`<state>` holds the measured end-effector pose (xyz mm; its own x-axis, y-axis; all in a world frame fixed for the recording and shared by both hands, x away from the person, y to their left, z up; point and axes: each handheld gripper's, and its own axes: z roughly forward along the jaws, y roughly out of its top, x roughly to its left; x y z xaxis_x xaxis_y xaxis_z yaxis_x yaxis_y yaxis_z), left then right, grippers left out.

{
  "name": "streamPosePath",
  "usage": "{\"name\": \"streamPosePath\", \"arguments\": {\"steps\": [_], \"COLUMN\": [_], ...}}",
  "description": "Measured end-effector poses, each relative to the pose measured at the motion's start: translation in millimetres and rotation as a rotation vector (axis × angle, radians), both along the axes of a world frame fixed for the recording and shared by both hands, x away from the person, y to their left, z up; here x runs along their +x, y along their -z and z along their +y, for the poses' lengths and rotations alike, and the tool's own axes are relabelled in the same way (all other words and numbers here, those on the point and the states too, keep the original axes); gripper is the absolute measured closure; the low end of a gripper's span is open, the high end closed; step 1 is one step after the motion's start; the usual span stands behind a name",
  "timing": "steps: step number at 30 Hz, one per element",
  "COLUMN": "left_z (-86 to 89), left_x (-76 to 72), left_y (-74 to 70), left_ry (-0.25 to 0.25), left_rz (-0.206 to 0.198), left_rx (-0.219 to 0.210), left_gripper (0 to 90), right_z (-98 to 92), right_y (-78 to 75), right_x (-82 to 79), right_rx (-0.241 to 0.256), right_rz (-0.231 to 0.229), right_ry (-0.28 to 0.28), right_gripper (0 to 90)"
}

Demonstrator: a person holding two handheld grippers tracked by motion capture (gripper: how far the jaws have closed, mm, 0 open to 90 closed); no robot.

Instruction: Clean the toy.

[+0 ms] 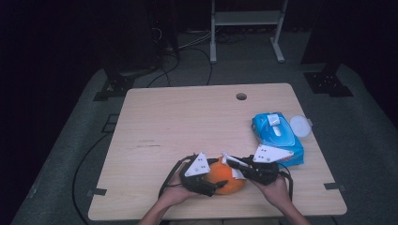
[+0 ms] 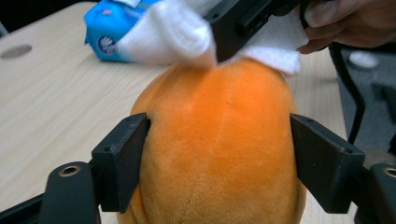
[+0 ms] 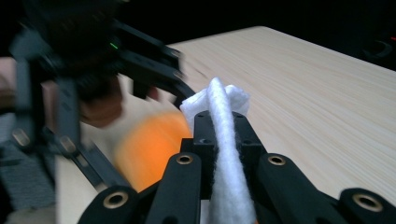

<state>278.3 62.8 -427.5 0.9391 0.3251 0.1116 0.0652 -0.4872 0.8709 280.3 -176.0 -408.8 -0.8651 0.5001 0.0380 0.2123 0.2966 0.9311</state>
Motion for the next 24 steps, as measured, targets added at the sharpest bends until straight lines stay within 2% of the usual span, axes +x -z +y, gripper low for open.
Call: {"name": "streamPosePath", "arguments": {"steps": [2,3,5,7,8,9,11,13,15,18,21,24], "left_z": [-4.0,-2.9,2.2,5.7,5.6,5.0,4.4,3.5,-1.0,-8.9,-5.2,-1.5], "left_x": [-4.9,-4.8,-1.5,2.9,5.4,7.4,7.5,4.6,-0.1,-9.8,-10.0,-8.6], "left_y": [-1.2,-1.3,-0.8,-0.3,0.2,1.0,0.9,0.1,-0.1,-1.6,-0.9,-0.1], "left_ry": [0.014,0.019,0.029,0.003,-0.011,-0.012,-0.021,-0.014,-0.006,0.021,0.032,0.032], "left_rz": [-0.033,-0.032,-0.003,0.033,0.064,0.088,0.100,0.080,0.055,-0.023,-0.026,-0.021], "left_rx": [0.030,0.031,-0.001,-0.024,-0.027,-0.032,-0.031,-0.026,-0.018,0.033,0.033,0.031], "left_gripper": [24.1,23.2,17.1,9.0,7.2,7.2,12.3,20.6,24.7,27.1,29.2,29.5], "right_z": [8.1,10.8,8.3,2.0,-0.7,-2.9,-3.4,-1.6,3.7,13.8,9.4,-5.2], "right_y": [-1.4,-1.4,0.0,2.2,2.7,2.8,2.3,1.0,-1.7,-2.6,-1.8,3.1], "right_x": [-3.9,-5.5,-4.7,-2.5,-1.8,-1.0,-0.4,-1.3,-3.8,-6.6,-4.8,0.6], "right_rx": [0.000,-0.017,-0.029,-0.032,-0.027,-0.023,-0.025,-0.029,-0.021,-0.018,-0.026,-0.038], "right_rz": [-0.004,-0.010,-0.007,-0.004,0.002,0.002,0.002,-0.009,-0.008,-0.015,-0.011,0.001], "right_ry": [-0.034,-0.037,-0.034,-0.021,-0.015,-0.013,-0.007,-0.002,-0.009,-0.040,-0.032,0.020], "right_gripper": [82.3,82.3,82.3,82.3,82.3,82.3,82.3,82.3,82.3,82.3,82.3,82.3]}}
